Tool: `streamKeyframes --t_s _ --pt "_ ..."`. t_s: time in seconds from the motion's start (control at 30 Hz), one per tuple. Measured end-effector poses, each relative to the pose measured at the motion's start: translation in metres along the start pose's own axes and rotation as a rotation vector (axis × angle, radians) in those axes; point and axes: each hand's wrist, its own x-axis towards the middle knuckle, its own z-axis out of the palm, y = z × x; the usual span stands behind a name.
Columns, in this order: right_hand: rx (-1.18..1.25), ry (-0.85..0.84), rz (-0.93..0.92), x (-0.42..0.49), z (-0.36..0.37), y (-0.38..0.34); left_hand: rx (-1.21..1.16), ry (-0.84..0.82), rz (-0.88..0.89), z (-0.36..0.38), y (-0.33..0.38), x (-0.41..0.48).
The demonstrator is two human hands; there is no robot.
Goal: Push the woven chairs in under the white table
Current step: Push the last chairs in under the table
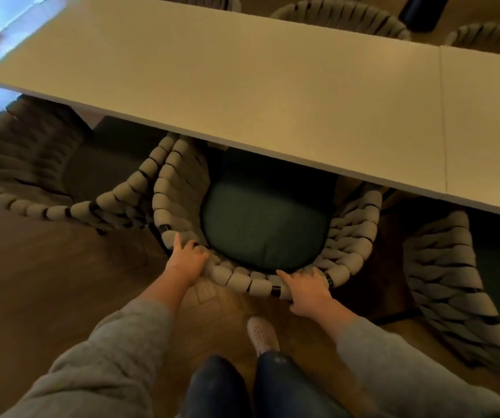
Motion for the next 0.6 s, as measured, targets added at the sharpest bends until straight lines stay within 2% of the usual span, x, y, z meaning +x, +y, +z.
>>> streamKeyframes --t_s 0.1,0.33,0.6 --pt "-0.041 -0.073 0.086 0.013 -0.011 -0.004 0.071 -0.029 0.051 0.002 -0.023 0.02" --pt "0.006 -0.106 0.191 0.005 0.0 -0.015 0.174 -0.035 0.236 0.008 -0.052 0.037" --pt "0.072 -0.067 0.242 -0.022 0.023 -0.03 0.156 0.01 0.32 0.03 -0.049 0.022"
